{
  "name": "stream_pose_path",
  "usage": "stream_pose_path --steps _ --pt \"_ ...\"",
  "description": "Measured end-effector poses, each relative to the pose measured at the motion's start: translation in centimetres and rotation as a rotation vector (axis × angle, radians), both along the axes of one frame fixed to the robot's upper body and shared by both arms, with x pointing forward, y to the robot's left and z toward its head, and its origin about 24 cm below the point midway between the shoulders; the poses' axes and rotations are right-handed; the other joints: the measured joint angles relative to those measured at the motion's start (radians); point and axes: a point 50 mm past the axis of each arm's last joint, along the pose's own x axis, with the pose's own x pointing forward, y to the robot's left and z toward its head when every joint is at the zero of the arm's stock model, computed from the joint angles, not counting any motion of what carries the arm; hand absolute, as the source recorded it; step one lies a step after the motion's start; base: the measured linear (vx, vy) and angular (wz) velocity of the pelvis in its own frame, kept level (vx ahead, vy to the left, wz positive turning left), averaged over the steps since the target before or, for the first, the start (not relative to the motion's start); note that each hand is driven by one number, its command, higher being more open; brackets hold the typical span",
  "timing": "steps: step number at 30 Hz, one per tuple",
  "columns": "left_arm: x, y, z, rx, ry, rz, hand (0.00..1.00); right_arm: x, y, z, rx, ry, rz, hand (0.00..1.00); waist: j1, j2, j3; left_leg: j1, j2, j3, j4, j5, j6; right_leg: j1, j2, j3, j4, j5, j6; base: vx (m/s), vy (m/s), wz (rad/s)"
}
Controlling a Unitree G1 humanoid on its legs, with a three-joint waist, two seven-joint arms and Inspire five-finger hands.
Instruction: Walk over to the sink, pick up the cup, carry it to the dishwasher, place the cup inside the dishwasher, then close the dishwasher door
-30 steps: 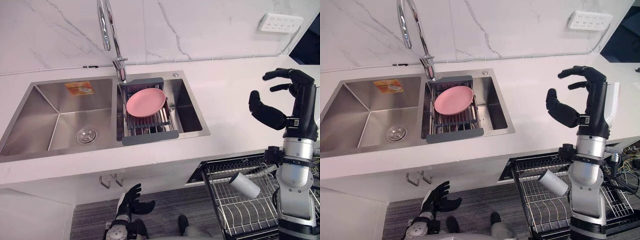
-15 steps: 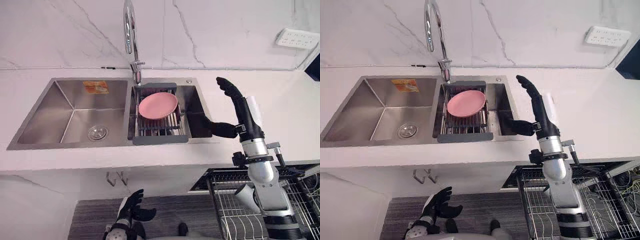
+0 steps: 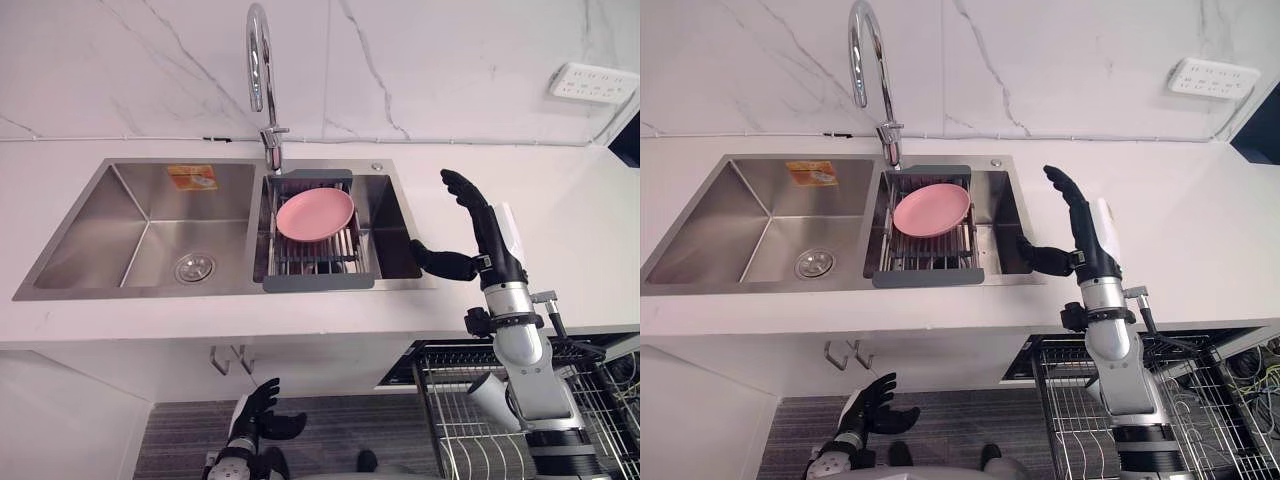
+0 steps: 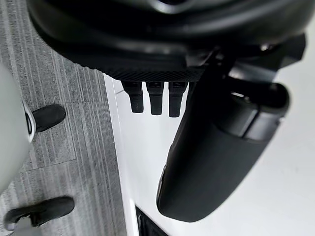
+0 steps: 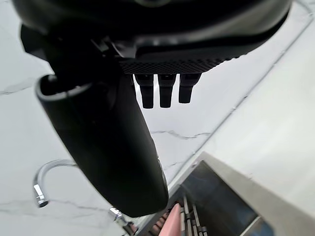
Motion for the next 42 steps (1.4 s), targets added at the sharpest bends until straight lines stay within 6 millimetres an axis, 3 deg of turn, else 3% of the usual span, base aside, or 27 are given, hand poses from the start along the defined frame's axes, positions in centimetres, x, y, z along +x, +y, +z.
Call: stream_pose_path --steps 7,13,25,35,42 --pt "0.0 0.4 0.0 0.001 0.0 0.04 0.9 1.7 -0.3 0.8 -0.057 -0.003 -0.01 0.9 0.03 0.0 0.0 -0.001 0.012 -0.037 0.009 0.002 -0.008 0.021 0.009 -0.052 0.006 -0.009 -0.009 0.04 -0.034 0.16" --pt "-0.5 1.3 -0.2 0.016 0.018 0.083 0.9 3.3 1.8 1.9 -0.13 -0.017 0.106 0.9 0.05 -0.001 0.001 -0.01 0.011 -0.066 0.009 0.003 -0.011 0.023 0.003 -0.1 0.012 -0.032 -0.004 0.02 -0.004 0.13" --pt "-0.8 3.8 -0.1 0.07 0.019 0.201 0.9 6.1 2.5 0.8 -0.321 0.123 0.187 0.9 0.09 -0.009 0.01 -0.059 0.012 -0.119 0.05 0.001 -0.013 0.013 -0.008 -0.196 0.048 -0.04 -0.009 0.04 -0.008 0.13" --pt "1.1 5.2 0.9 0.085 -0.058 0.293 0.9 9.0 3.6 1.8 -0.474 0.152 0.175 0.9 0.113 0.001 0.112 -0.154 0.023 -0.144 0.161 -0.04 -0.007 -0.053 -0.022 -0.216 0.124 -0.059 -0.017 -0.05 0.03 0.06" --pt "2.8 6.4 2.4 0.102 -0.154 0.352 0.9 11.4 3.7 4.3 -0.561 0.132 0.095 0.9 0.141 0.022 0.187 -0.212 0.028 -0.163 0.211 -0.044 -0.005 -0.108 -0.034 -0.23 0.193 -0.079 -0.025 -0.05 0.018 0.07"
